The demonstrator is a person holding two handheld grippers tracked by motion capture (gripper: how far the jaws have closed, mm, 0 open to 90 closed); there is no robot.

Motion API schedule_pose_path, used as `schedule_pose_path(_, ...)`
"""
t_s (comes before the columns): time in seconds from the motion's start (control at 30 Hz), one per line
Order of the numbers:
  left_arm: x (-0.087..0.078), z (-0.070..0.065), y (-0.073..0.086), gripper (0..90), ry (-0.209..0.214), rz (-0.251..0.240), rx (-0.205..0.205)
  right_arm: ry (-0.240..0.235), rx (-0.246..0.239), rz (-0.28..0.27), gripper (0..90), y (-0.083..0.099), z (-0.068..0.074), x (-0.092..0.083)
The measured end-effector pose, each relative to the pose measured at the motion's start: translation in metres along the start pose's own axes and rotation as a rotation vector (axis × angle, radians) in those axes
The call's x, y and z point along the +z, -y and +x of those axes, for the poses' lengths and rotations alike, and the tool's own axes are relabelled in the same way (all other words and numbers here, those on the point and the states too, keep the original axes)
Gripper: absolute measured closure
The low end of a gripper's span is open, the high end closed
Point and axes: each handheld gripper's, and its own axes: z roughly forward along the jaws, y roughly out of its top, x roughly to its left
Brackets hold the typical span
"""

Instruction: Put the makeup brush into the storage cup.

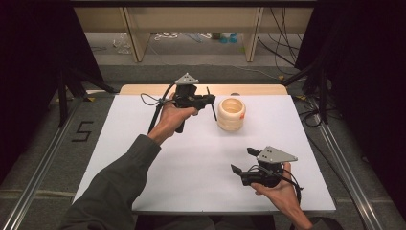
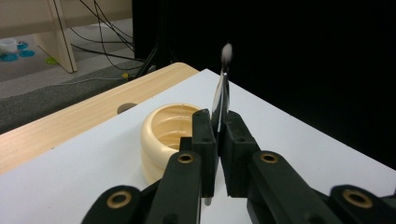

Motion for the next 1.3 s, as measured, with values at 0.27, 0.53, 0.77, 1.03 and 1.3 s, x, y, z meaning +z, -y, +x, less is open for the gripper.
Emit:
schedule_pose_path(0.27,0.012,0.004,-0.007,84.7,-0.019,0.004,0.003,-0.004,0.0,0.0,17.9,0.0,0.0,0.0)
schedule_pose_path(0.53,0.026,0.003,-0.014,84.7,-0.033,0.016,0.015,-0.006,-0.001,0.002,17.9,0.0,0.0,0.0)
schedule_pose_path(0.77,0.032,0.005,-0.017,84.7,-0.037,0.01,0.014,-0.006,-0.004,0.0,17.9,0.0,-0.001,0.0)
schedule_pose_path(1.03,0.038,0.004,-0.025,84.7,-0.049,0.006,0.02,-0.002,-0.002,-0.012,18.0,0.001,0.0,0.002)
schedule_pose_path(1.3,0.047,0.006,-0.029,84.7,-0.064,0.008,0.021,-0.014,-0.007,0.004,18.0,0.0,0.0,0.001)
